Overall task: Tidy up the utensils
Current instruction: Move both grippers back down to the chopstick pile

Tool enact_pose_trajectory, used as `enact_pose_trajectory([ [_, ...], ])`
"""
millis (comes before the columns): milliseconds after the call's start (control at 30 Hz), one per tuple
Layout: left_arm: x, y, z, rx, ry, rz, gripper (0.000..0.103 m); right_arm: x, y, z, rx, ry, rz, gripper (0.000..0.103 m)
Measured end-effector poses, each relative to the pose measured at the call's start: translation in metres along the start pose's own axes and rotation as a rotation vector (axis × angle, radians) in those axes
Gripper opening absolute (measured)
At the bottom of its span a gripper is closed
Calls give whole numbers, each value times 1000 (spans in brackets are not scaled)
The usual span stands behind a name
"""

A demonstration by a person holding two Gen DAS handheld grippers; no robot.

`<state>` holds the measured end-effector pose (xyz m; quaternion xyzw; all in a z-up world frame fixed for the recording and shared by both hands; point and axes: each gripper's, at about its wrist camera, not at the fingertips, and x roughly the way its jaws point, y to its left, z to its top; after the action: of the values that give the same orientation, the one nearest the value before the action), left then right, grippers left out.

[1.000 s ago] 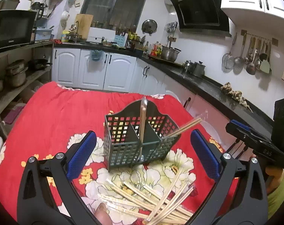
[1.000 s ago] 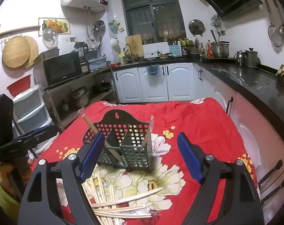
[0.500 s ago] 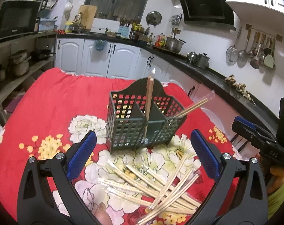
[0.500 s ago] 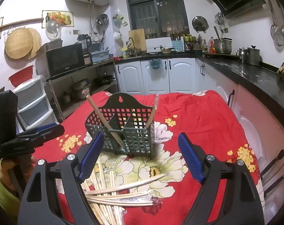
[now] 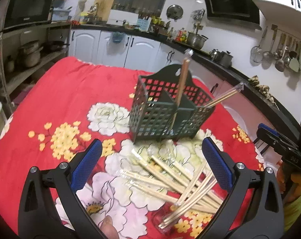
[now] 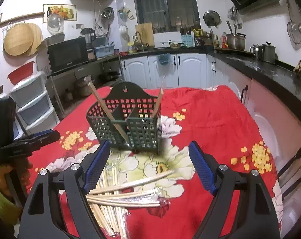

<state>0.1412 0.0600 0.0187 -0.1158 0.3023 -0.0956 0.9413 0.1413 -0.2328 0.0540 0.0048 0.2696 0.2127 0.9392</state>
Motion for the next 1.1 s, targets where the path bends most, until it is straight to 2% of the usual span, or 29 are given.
enact_pose_trajectory([
  [500, 22, 23, -34, -47, 126, 2, 92, 15, -3, -37, 14, 98, 16, 75],
  [833, 49, 15, -33, -32, 218, -54, 63, 30, -15, -56, 49, 177, 12, 66],
  [1000, 69, 11, -24, -35, 259, -77, 58, 40, -17, -64, 55, 228, 19, 63],
  [1100, 82, 11, -19, -57, 286, -91, 55, 46, -19, -69, 72, 256, 38, 58],
])
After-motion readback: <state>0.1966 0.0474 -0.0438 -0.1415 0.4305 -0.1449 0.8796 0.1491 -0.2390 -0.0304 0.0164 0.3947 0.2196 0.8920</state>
